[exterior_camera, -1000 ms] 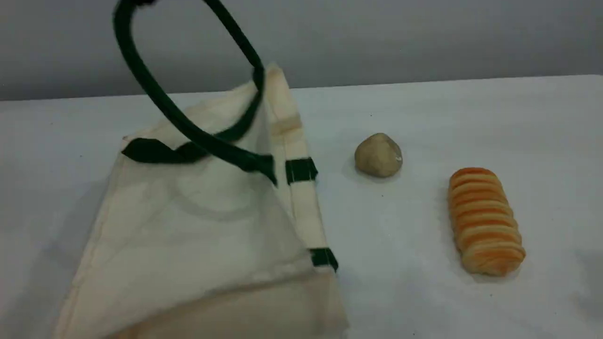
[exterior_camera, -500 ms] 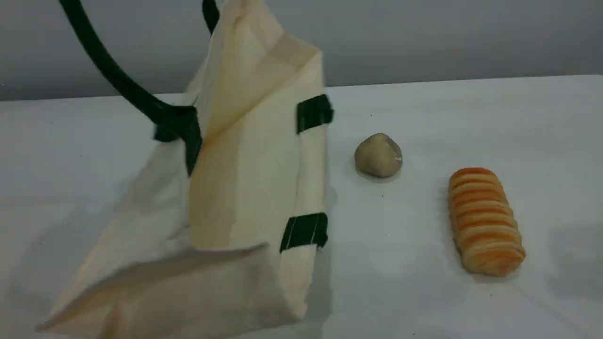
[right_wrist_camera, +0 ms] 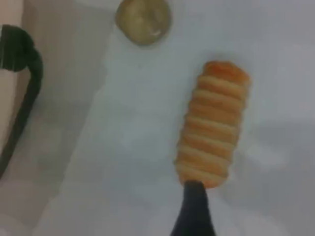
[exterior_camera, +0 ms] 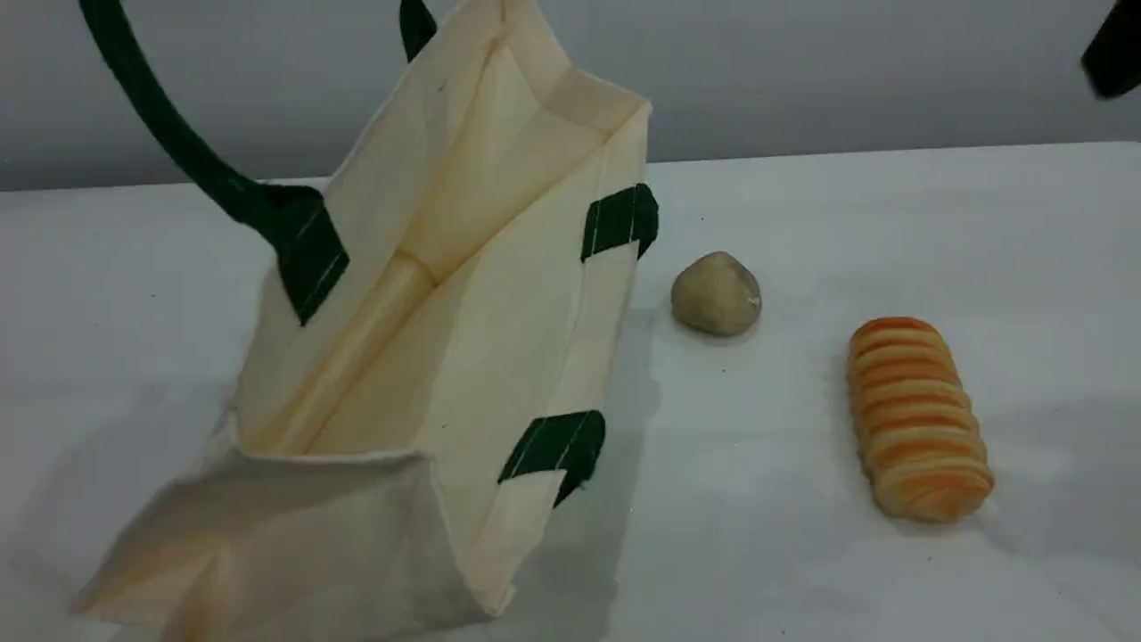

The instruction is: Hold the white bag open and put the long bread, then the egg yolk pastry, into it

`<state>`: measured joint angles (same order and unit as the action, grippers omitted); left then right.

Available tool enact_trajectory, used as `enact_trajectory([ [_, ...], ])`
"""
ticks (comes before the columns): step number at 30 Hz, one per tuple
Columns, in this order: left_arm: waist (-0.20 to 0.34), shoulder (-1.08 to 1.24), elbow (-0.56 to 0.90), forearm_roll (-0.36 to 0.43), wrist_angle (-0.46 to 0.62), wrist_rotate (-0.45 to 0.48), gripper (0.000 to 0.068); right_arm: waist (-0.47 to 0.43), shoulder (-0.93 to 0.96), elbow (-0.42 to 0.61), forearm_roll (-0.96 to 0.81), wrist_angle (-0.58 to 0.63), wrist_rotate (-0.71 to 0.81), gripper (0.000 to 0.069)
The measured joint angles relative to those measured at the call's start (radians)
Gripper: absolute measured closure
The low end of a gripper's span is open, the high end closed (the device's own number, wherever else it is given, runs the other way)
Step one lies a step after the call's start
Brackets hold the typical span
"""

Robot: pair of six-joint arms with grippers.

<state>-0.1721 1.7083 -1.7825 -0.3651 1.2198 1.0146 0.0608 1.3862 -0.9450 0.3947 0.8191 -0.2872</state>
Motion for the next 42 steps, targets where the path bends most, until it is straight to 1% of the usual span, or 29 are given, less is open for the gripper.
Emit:
enact_trajectory([
  [3,0.0,0.0,0.0,0.0,0.0,0.07,0.0602,0.0,0.05,0.0,0.014,0.0,-0.009,0.0183],
  [5,0.0,0.0,0.0,-0.002,0.0,0.098,0.0602,0.0,0.083,0.0,0.025,0.0,-0.01,0.0183],
  [11,0.0,0.0,0.0,-0.005,0.0,0.132,0.0602,0.0,0.181,0.0,0.025,-0.035,-0.016,0.0183],
  [19,0.0,0.003,0.0,-0.005,0.001,0.137,0.0602,0.0,0.276,0.0,0.054,-0.059,-0.019,0.0183],
  [21,0.0,0.009,0.0,-0.014,0.001,0.14,0.0602,0.0,0.291,0.0,0.078,-0.063,-0.04,0.0183],
  [25,0.0,0.017,0.0,-0.071,0.001,0.197,0.0602,0.002,0.321,0.0,0.148,-0.066,-0.113,0.0183],
  [29,0.0,0.018,0.0,-0.076,0.001,0.261,0.0602,0.039,0.347,0.0,0.192,-0.08,-0.164,0.0183],
  [35,0.0,0.018,0.0,-0.058,0.001,0.233,0.0602,0.136,0.387,0.0,0.182,-0.149,-0.164,0.0183],
  [42,0.0,0.018,0.0,-0.063,0.001,0.23,0.0602,0.139,0.473,-0.001,0.177,-0.211,-0.164,0.0183],
])
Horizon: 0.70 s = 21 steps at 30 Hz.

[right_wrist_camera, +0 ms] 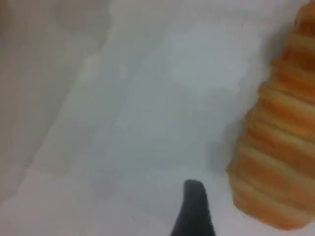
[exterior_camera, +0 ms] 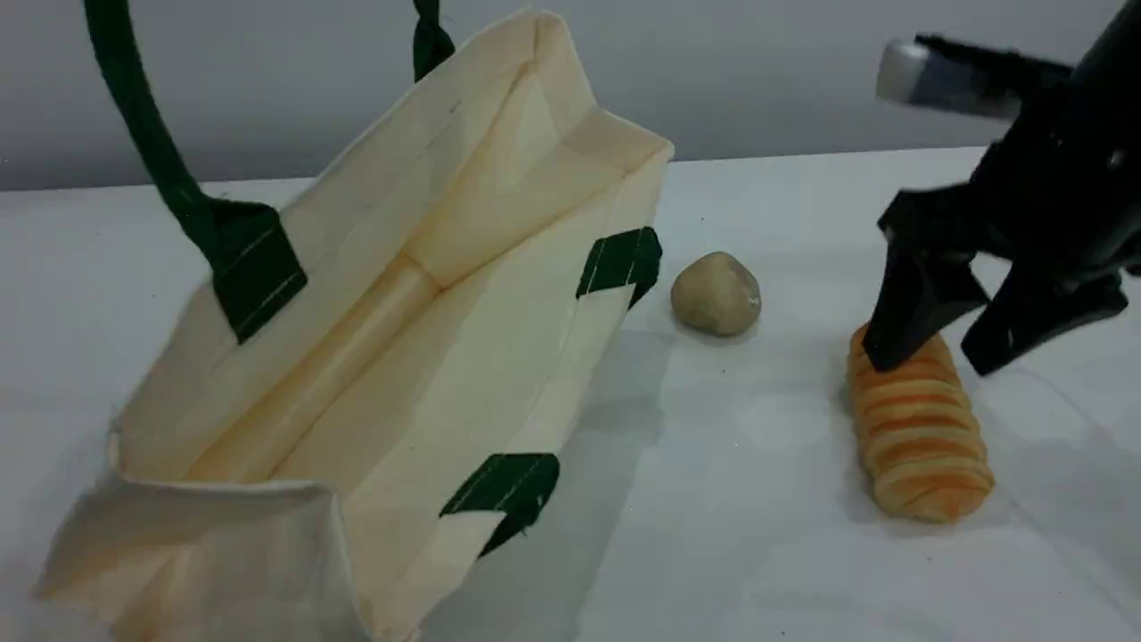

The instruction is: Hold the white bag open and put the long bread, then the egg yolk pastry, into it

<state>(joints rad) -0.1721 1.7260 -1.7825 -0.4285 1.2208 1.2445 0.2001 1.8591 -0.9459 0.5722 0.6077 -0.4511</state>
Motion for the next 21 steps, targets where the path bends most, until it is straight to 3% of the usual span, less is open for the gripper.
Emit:
enact_trajectory([
  [12,0.0,0.0,0.0,-0.016,0.0,0.0,0.0602,0.0,0.123,0.0,0.001,-0.178,0.0,0.0183],
  [21,0.0,0.0,0.0,-0.02,0.0,0.0,0.0602,0.0,0.163,0.0,0.002,-0.219,0.0,0.0176],
])
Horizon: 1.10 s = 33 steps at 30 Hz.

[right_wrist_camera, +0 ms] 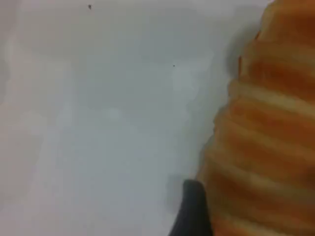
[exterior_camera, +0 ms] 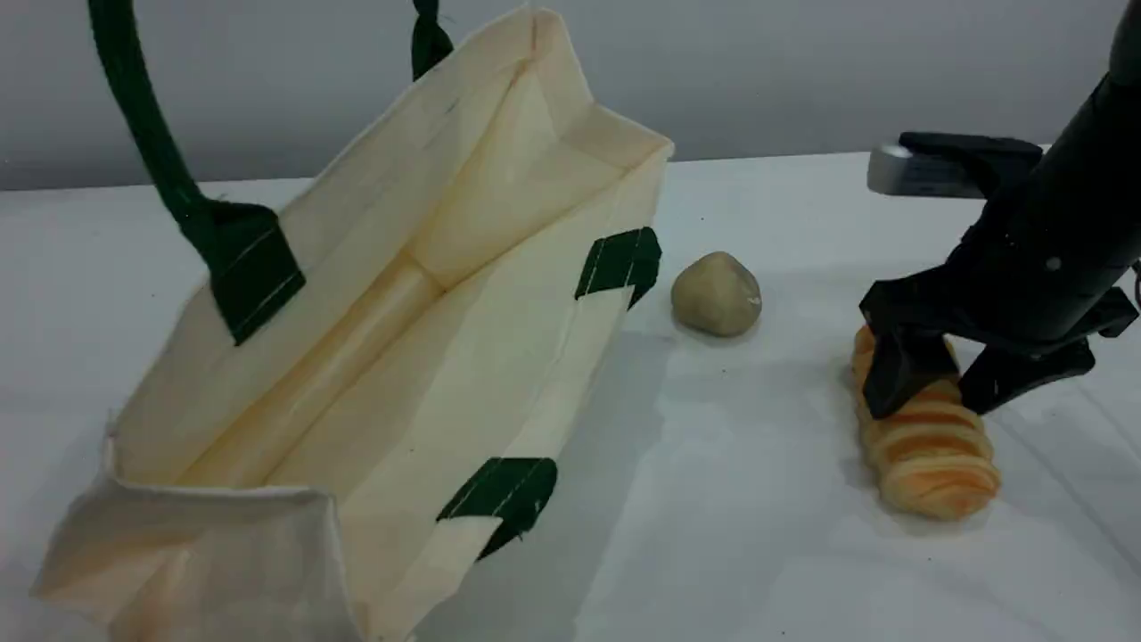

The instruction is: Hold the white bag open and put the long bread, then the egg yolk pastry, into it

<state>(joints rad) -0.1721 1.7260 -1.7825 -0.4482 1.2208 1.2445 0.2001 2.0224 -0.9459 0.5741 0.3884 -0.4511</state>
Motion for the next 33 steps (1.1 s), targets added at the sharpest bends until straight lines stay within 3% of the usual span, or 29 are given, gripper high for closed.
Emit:
enact_trajectory([
  [7,0.0,0.0,0.0,0.0,0.0,0.0,0.0602,0.0,0.045,-0.001,0.003,-0.014,0.0,0.0181],
  [10,0.0,0.0,0.0,0.0,0.0,0.0,0.0602,0.0,0.05,-0.001,0.003,-0.014,-0.002,0.0218],
  [20,0.0,0.0,0.0,0.0,0.0,0.0,0.0602,-0.001,0.052,-0.001,-0.001,-0.011,-0.002,0.0542],
  [24,0.0,0.0,0.0,0.0,0.0,0.0,0.0602,-0.001,0.051,0.0,-0.001,-0.006,-0.003,0.0552],
  [33,0.0,0.0,0.0,0.0,0.0,0.0,0.0602,-0.001,-0.083,0.002,-0.003,0.124,0.004,0.0568],
])
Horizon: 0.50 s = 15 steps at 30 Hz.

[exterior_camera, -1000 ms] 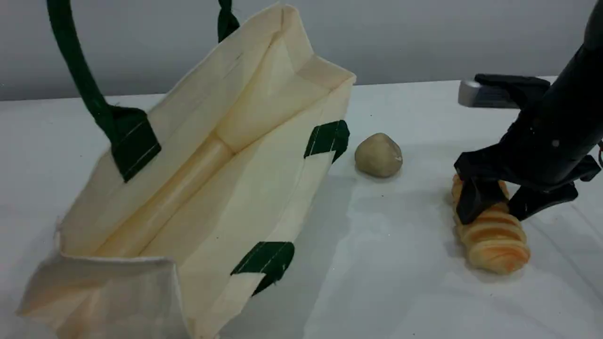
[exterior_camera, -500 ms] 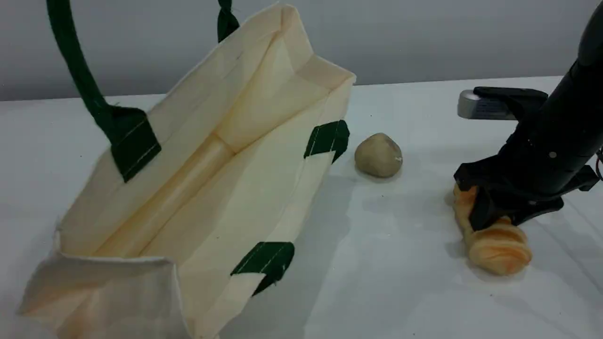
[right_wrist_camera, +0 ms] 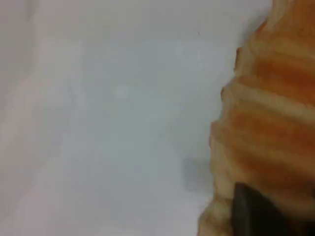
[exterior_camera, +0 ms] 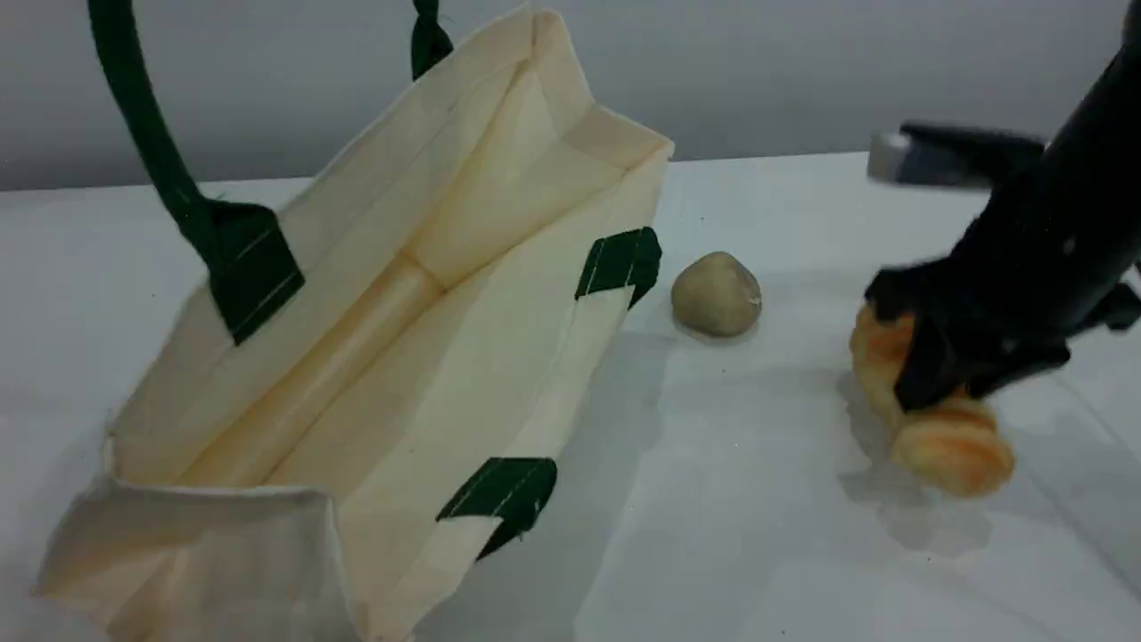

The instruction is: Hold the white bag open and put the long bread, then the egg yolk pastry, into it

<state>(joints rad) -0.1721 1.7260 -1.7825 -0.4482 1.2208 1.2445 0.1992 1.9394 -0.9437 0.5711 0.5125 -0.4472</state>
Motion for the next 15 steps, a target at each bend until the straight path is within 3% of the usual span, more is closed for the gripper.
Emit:
enact_trajectory([
  [15,0.0,0.0,0.0,0.003,0.0,0.0,0.0602,0.0,-0.464,-0.001,0.026,0.399,0.193,0.0587],
])
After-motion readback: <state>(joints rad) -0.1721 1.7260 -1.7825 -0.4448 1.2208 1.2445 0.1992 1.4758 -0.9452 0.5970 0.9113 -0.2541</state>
